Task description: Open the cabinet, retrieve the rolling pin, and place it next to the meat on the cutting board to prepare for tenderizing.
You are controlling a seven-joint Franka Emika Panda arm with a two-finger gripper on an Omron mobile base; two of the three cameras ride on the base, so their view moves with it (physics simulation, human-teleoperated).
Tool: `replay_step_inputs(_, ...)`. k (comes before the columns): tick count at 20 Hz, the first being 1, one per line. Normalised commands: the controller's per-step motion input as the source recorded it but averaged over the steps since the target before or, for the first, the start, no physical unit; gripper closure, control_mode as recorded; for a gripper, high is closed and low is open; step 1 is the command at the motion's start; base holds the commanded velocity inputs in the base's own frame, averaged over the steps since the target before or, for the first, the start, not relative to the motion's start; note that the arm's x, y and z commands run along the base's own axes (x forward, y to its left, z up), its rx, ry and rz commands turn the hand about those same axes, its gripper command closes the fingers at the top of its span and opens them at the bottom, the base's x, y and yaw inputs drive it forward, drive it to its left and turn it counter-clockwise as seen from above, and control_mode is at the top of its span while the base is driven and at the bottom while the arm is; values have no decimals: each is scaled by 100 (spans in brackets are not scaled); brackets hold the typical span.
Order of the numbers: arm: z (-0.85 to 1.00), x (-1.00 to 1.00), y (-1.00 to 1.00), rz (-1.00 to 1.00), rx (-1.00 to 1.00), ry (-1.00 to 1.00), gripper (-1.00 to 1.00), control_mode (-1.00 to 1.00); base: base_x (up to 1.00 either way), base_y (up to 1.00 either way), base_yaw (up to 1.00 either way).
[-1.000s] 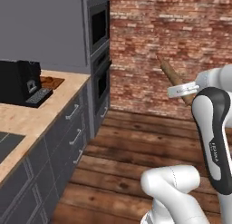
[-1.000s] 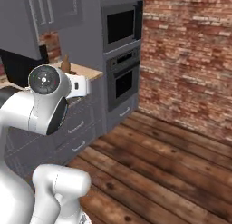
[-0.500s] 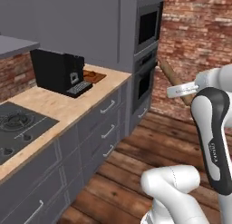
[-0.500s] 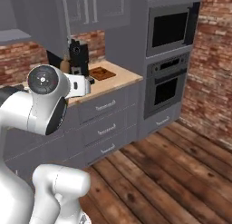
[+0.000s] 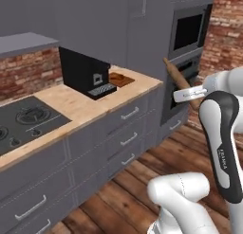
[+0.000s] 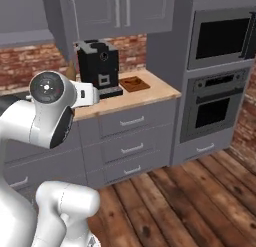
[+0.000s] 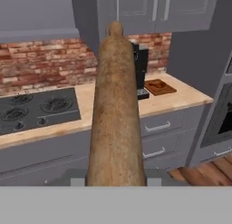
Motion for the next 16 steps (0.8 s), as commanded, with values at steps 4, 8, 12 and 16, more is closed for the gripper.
replay_step_inputs(4, 0, 0, 0, 0, 0, 0, 100, 100, 0, -83, 38)
replay_step_inputs(8, 0, 0, 0, 0, 0, 0, 100, 100, 0, -79, 38)
replay_step_inputs(12, 0, 0, 0, 0, 0, 0, 100, 100, 7, -76, 35)
replay_step_inputs(16, 0, 0, 0, 0, 0, 0, 100, 100, 16, -80, 34)
